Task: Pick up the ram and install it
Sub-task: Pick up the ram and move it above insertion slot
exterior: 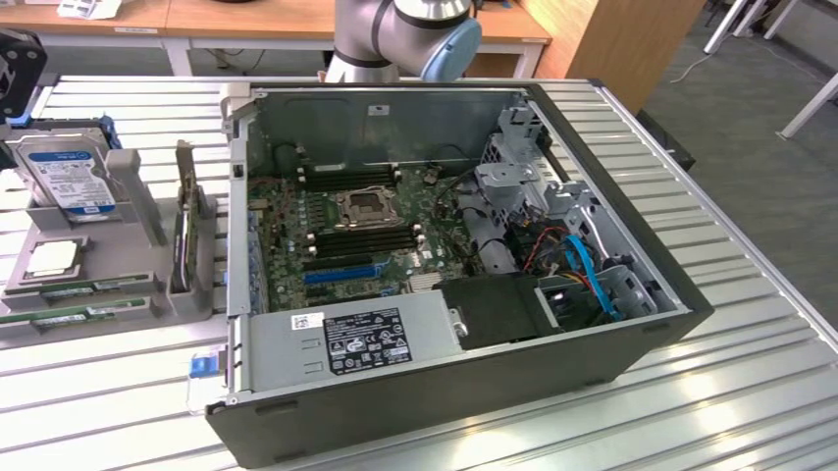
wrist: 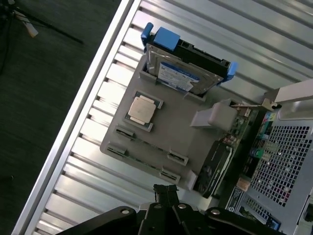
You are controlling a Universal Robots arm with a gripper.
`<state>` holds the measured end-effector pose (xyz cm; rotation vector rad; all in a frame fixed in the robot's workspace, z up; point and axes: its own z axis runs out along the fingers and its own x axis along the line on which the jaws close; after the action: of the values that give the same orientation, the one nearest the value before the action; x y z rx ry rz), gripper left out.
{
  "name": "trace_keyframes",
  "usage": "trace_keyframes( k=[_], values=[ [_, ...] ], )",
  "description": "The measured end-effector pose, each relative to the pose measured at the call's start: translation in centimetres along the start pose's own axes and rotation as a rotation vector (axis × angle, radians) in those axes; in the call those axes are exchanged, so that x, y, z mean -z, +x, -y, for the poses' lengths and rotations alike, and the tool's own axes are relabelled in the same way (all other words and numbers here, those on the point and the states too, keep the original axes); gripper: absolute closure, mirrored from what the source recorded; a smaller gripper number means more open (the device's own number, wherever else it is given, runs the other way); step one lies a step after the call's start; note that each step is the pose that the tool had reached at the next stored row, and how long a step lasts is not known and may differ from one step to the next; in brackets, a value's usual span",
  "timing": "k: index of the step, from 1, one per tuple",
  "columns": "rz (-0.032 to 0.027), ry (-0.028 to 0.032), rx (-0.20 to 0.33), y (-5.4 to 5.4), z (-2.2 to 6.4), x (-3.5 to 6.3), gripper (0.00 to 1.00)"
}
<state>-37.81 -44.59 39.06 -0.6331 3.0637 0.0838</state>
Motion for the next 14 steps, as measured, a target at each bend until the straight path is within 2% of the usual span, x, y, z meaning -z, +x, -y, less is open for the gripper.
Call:
trace_keyframes(
  k=[14],
  values=[
    [-0.0047, -0.0022, 0.095, 0.0, 0.01, -0.01, 0.9]
  ],
)
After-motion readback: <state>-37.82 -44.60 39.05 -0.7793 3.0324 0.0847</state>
